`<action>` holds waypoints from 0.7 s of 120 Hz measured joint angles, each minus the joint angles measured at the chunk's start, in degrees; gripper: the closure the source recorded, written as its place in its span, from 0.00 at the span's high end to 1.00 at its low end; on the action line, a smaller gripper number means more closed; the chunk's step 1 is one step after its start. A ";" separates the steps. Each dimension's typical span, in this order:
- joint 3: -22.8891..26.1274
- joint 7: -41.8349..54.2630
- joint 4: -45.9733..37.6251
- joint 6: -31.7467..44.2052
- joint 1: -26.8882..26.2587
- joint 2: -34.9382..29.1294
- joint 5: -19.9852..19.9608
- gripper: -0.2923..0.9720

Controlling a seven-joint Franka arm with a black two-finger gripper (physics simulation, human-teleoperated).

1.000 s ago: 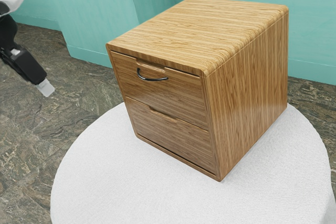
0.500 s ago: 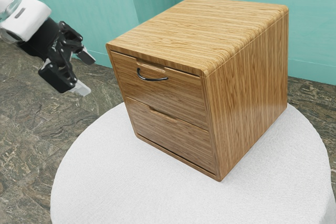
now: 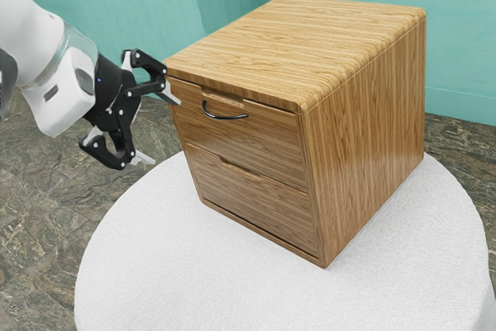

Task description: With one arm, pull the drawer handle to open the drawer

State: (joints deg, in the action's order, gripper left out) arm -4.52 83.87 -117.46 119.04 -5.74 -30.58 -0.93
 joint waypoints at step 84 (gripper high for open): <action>0.63 8.48 0.06 6.56 -0.57 6.81 -0.07 0.77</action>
State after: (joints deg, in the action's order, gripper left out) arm -3.89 92.35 -117.40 125.60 -6.31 -23.77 -1.00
